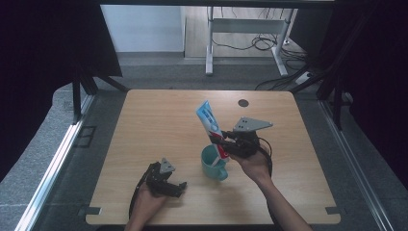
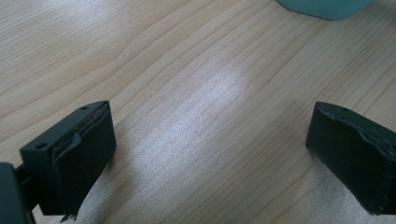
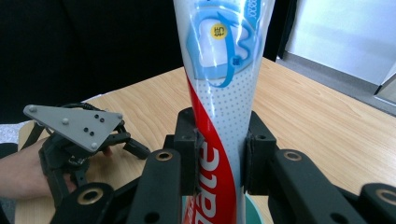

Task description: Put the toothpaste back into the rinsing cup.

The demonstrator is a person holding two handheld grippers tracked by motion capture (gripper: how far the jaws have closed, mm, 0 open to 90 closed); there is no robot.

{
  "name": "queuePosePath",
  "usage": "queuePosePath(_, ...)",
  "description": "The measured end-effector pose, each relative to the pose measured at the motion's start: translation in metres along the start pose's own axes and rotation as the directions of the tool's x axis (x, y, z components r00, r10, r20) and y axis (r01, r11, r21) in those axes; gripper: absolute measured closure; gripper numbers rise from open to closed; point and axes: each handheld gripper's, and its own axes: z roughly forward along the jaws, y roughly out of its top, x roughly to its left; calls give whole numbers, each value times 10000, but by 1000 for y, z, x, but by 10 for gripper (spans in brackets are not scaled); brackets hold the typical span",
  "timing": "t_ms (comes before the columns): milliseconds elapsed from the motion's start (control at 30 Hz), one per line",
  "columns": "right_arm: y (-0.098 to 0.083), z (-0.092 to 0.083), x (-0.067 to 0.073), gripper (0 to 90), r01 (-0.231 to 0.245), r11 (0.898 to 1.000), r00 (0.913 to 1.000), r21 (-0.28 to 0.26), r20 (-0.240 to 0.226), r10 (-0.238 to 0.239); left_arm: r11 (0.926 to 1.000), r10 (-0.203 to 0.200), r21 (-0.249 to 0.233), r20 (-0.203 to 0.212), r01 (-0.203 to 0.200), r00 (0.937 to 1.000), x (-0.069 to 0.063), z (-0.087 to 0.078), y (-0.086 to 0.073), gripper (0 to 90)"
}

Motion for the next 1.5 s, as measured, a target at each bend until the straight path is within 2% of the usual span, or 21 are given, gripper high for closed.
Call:
queuePosePath(267, 0, 13, 2, 716, 160, 9998, 9999, 73, 41, -161, 10000, 33, -3, 22, -33, 10000, 0, 0, 0, 16)
queuePosePath(600, -13, 27, 3, 715, 148, 9997, 9999, 210, -15, -147, 10000, 47, -26, 49, -47, 10000, 0, 0, 0, 16)
queuePosePath(1500, -41, 43, 4, 714, -29, 9977, 9999, 682, -123, 37, 10000, 24, -45, 38, -23, 10000, 0, 0, 0, 16)
